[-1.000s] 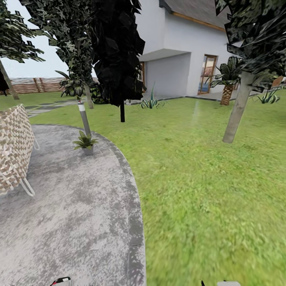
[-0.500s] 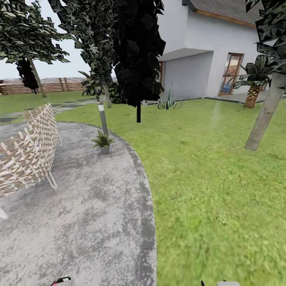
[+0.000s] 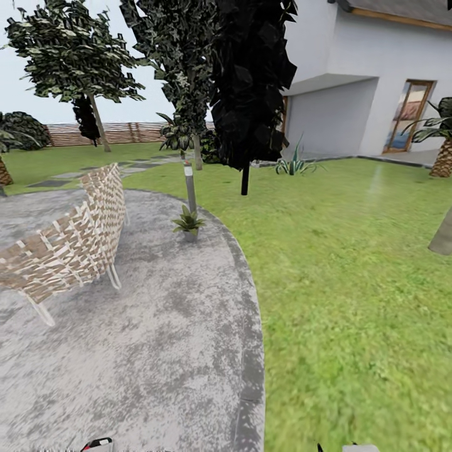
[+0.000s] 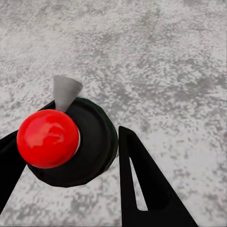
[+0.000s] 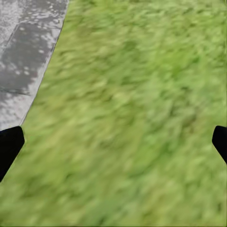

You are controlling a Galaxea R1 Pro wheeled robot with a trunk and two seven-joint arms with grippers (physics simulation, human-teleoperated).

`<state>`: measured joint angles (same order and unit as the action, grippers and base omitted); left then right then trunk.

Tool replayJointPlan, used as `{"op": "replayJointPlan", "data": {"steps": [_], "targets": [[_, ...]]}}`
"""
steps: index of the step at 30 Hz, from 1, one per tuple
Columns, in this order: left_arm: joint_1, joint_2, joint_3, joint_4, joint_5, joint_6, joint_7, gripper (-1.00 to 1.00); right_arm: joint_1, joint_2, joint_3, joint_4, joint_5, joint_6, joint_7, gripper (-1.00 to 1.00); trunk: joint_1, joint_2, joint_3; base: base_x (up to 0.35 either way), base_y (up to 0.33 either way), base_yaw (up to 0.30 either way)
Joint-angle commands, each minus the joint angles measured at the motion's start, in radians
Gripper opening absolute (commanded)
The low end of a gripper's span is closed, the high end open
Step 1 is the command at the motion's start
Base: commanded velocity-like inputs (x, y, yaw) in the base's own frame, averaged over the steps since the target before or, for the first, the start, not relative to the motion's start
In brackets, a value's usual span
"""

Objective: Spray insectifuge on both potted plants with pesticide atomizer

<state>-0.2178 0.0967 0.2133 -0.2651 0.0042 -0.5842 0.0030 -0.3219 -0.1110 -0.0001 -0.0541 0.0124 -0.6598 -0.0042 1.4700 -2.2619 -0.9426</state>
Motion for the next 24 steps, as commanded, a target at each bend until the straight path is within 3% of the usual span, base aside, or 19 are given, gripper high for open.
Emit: {"op": "replayJointPlan", "data": {"steps": [1,7,14,24], "targets": [[-0.001,0.000,0.001,0.001,0.000,-0.003,0.000,-1.00,0.000,0.000,0.000,0.000,0.001,-0.003,0.000,1.00,-0.004,0.007,0.002,0.000,0.000,0.278],[-0.001,0.000,0.001,0.001,0.000,-0.003,0.000,-1.00,0.000,-0.001,0.000,0.000,0.001,-0.003,0.000,1.00,-0.027,0.049,0.021,0.000,0.000,0.247],[0.001,0.000,-0.002,0.001,-0.007,-0.007,-0.001,-1.00,0.000,-0.002,-0.001,-0.001,0.001,-0.003,0.000,1.00,-0.027,0.049,0.021,0.021,0.000,0.038],[0.002,0.000,0.000,0.001,-0.003,-0.006,0.000,-1.00,0.000,-0.003,0.001,-0.001,0.003,-0.003,0.000,1.00,-0.027,0.049,0.021,0.298,0.000,0.001]]}}
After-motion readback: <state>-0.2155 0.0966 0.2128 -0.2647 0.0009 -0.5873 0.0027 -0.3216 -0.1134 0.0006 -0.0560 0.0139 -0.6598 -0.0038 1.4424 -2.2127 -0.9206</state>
